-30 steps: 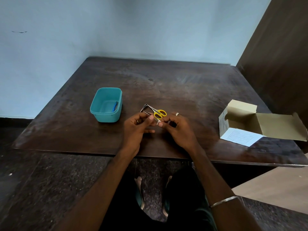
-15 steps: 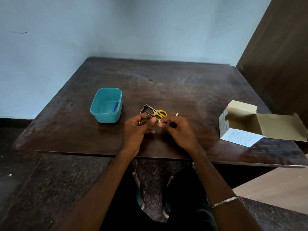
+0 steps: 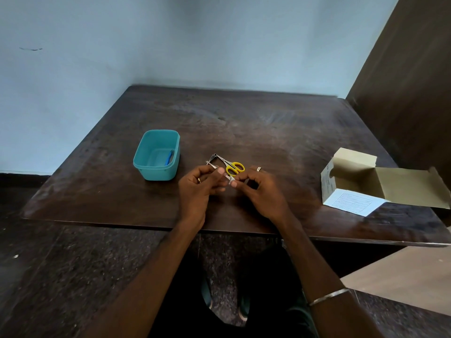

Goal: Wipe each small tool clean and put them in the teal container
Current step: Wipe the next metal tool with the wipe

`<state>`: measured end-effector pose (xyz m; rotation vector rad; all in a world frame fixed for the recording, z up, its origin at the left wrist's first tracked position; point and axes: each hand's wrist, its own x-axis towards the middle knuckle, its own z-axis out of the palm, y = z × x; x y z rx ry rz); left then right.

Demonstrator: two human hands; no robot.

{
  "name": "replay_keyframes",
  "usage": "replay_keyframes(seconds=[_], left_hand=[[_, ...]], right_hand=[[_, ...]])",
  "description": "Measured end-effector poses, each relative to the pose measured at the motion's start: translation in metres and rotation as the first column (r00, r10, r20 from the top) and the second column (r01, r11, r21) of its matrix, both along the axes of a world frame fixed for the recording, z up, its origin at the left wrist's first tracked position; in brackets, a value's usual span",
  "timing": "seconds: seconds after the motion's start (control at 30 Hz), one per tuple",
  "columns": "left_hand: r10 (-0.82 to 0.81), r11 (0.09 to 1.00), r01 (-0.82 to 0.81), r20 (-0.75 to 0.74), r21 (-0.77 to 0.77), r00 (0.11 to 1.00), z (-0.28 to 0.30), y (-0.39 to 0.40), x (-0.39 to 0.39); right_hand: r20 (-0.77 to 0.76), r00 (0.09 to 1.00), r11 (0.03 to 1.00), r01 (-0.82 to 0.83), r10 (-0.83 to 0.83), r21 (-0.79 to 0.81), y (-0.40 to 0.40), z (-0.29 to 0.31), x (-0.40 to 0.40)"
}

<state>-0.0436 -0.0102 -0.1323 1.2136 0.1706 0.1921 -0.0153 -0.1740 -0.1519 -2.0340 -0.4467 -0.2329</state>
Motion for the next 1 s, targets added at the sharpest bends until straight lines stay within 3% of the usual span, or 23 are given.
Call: replay_keyframes(seconds=[0.4, 0.67, 0.9, 1.0], left_hand=[[0.008, 0.999, -0.008, -0.005, 0.043, 1.000, 0.0038, -0.0016, -0.0031], [0.082, 0.996, -0.081, -0.017, 0.041, 0.996, 0.0031, -0.0035, -0.0024], [-0.001, 0.990, 0.004, -0.021, 0.144, 1.000, 0.0022, -0.0043, -0.0029], [0.030, 0.993, -0.028, -0.019, 0.119, 0.999, 0.0032, -0.0046, -0.0032]], right_hand=[[0.128, 0.992, 0.991, 0.011, 0.007, -0.136, 0.0012, 0.0047, -0.0065], [0.095, 0.995, 0.992, 0.038, -0.026, -0.120, 0.0004, 0.0023, -0.0055], [0.116, 0.993, 0.994, 0.037, -0.024, -0.107, 0.0000, 0.0017, -0.0051], [0.113, 0.993, 0.995, 0.028, -0.017, -0.100, -0.0003, 0.0015, -0.0052]])
